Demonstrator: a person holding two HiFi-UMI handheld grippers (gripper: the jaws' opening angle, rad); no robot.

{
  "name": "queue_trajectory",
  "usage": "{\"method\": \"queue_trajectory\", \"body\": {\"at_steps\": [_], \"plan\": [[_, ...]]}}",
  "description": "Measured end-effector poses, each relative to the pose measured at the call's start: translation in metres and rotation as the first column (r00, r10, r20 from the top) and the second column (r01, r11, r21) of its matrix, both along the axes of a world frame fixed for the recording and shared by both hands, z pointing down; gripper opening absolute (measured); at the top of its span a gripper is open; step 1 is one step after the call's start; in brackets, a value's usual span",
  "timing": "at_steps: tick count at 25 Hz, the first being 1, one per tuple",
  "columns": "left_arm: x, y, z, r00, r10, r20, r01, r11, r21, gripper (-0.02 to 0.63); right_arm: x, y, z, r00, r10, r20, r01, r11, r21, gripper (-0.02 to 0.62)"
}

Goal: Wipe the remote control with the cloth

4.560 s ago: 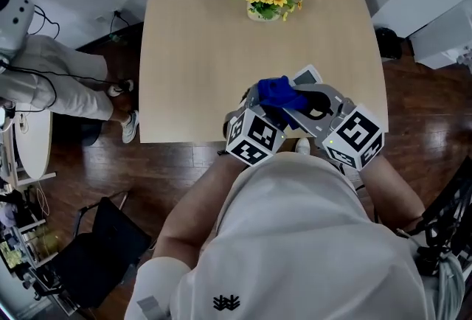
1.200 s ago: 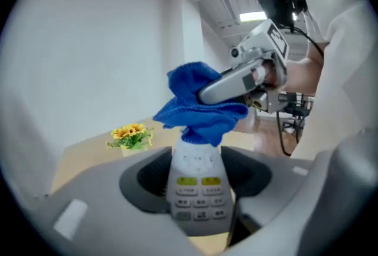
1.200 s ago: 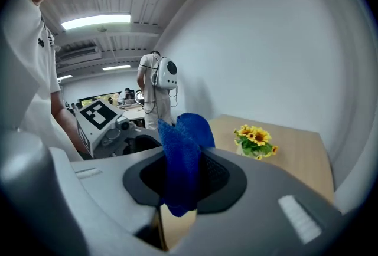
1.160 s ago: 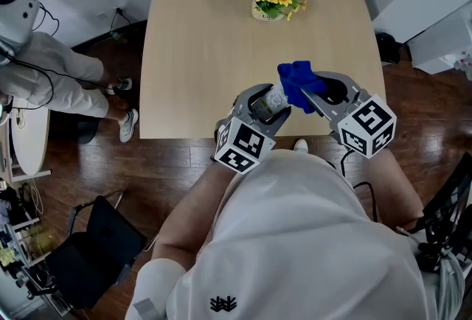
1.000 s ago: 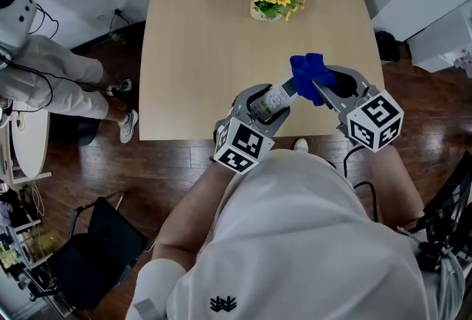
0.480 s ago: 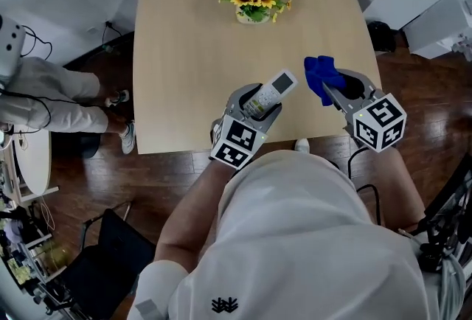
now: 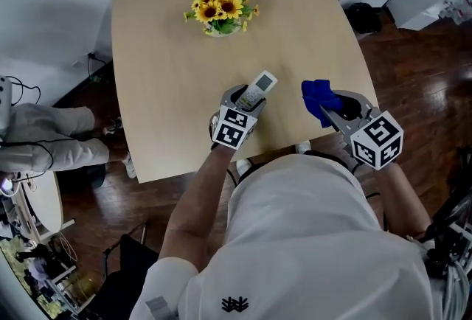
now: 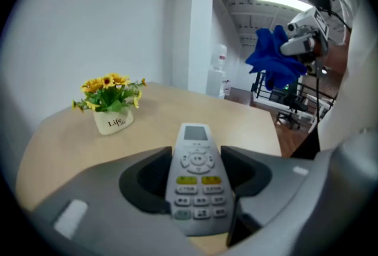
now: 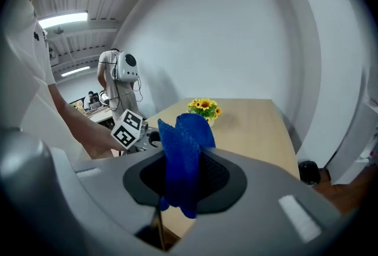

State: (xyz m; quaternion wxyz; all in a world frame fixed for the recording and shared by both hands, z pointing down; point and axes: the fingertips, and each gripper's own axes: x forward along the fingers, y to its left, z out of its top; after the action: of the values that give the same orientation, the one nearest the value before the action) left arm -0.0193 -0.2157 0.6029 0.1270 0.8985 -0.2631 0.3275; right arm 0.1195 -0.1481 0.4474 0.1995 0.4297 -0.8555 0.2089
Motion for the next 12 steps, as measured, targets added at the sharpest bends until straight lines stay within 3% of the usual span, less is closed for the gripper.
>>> {"method": "queue_trajectory", "body": {"at_steps": [5,12], "plan": [[0.014,-0.012,0.030,0.999,-0.035,0.010,0.035,0.997,-0.068,0.276,0.028,0.019,0.006,0.998,0.058,-0.016,-0.058,0.998,-0.030,0.087],[0.017,-0.016,0.055,0.998,-0.047,0.041,0.050,0.995,-0.091,0.276,0.061,0.039,0.007,0.992,0.125,-0.014,-0.126,0.990,-0.058,0.087]]}}
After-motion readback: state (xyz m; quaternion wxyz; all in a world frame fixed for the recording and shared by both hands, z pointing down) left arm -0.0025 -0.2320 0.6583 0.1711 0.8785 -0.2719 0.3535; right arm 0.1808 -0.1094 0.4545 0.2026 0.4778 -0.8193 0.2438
